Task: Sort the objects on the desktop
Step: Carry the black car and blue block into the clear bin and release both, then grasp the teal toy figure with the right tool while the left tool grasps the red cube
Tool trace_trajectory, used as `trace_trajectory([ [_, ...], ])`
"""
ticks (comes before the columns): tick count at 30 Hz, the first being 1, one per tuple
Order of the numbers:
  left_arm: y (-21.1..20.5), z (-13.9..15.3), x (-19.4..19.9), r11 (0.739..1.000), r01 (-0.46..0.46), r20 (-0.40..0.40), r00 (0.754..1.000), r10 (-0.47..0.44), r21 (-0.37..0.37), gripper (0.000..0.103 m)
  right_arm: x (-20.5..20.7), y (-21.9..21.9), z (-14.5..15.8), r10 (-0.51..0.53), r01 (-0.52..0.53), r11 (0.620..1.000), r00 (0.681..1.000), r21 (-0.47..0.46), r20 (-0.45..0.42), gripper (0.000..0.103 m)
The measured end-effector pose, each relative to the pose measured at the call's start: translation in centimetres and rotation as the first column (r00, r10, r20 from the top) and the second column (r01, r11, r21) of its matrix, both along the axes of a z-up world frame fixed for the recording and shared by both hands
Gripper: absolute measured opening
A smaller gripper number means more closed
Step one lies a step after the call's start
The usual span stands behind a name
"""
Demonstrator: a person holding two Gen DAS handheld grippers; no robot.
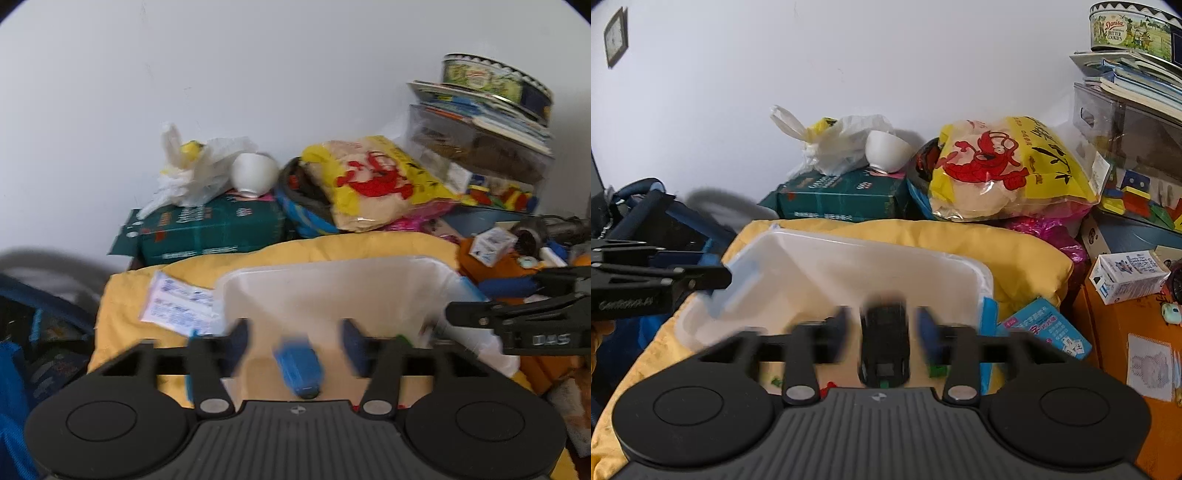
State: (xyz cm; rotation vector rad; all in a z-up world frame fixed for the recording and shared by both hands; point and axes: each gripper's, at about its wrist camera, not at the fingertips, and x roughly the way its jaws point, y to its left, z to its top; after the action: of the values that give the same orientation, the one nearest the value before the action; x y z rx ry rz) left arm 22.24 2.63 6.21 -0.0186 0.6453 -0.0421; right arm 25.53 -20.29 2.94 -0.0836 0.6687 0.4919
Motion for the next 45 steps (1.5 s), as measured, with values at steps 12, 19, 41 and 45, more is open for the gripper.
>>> trace_trajectory([
  [12,2.2,-3.2,-7.1,1.0,-0.027,0.005,1.0,0.027,-0.004,0.069,-6.1,-3.2,-1.0,0.003,-0.007,0.998,0.997,0.058,0.072,0.069],
  [19,1.8,-9.1,-12.2,0.999,-0.037,-0.101,0.994,0.036,-0.006,0.069,-12.1,-4.4,-7.3,0.001,-0.002,1.0,0.999,-0.02,-0.032,0.066],
  [41,-0.7,-15.1,-13.3,1.0,-0.006,-0.192,0.981,0.005,-0.003,0.034,-14.5,-0.9,-14.2,0.032,-0.047,0.99,0.993,-0.135,-0.117,0.048],
  [45,-0.6,-15.4,-13.1,1.0,-0.019,-0.197,0.98,0.017,-0.006,0.025,-14.0,0.0,-14.6,0.036,-0.053,0.986,0.993,-0.16,-0.11,0.047],
])
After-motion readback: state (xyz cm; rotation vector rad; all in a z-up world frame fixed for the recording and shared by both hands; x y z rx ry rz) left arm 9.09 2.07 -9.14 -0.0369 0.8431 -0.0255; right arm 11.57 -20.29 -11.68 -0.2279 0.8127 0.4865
